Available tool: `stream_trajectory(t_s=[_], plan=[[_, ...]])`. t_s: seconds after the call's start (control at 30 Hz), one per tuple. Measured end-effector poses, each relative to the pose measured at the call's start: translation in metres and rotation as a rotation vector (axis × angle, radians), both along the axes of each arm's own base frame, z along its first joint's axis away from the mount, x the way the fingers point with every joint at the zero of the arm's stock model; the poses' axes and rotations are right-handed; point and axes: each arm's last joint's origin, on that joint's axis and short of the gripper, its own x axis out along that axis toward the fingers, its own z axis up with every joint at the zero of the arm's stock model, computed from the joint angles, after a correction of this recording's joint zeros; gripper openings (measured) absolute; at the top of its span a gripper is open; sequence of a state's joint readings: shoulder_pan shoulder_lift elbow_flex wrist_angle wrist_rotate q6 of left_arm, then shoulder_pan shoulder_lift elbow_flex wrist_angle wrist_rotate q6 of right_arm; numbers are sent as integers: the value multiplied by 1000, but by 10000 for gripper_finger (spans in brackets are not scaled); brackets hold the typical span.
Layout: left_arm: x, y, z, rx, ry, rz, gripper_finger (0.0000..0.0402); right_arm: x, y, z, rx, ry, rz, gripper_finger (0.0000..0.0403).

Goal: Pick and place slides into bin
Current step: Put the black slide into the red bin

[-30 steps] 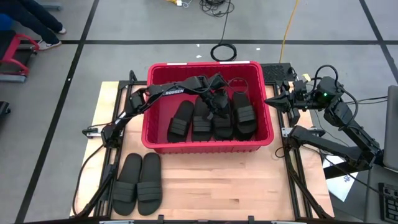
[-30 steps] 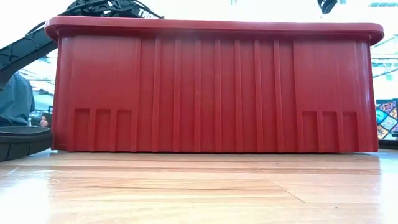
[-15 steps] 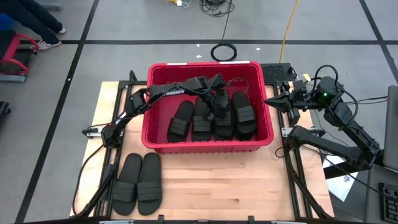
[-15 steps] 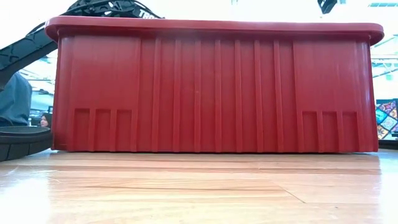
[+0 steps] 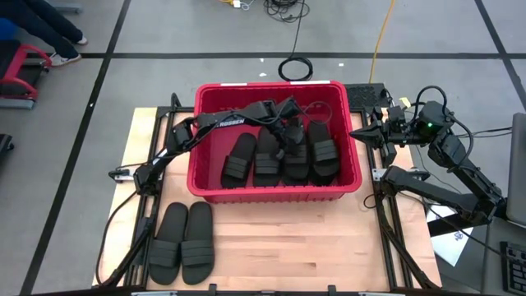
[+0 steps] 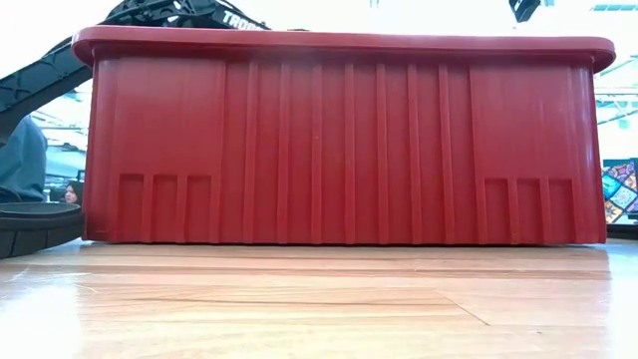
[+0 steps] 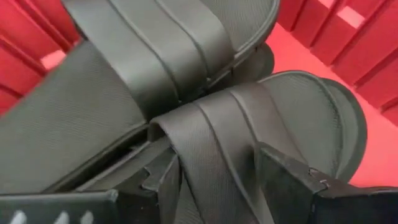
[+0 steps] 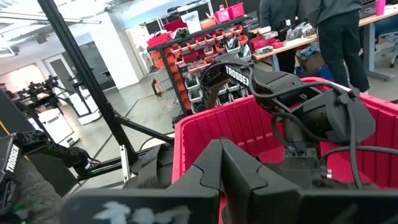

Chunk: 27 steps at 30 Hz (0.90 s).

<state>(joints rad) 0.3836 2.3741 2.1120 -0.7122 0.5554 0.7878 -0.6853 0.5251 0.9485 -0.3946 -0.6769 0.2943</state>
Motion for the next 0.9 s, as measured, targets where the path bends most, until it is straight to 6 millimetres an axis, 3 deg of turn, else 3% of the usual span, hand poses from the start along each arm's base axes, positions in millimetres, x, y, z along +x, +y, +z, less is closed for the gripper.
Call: stream_trajectory(t_s=[0.27,0.9], plan=[[2,1,19,27,-21,9,189,0,0,0,1,1,0,0],[4,-17,21,60,61,31,188,0,0,-2,11,14,4,0]])
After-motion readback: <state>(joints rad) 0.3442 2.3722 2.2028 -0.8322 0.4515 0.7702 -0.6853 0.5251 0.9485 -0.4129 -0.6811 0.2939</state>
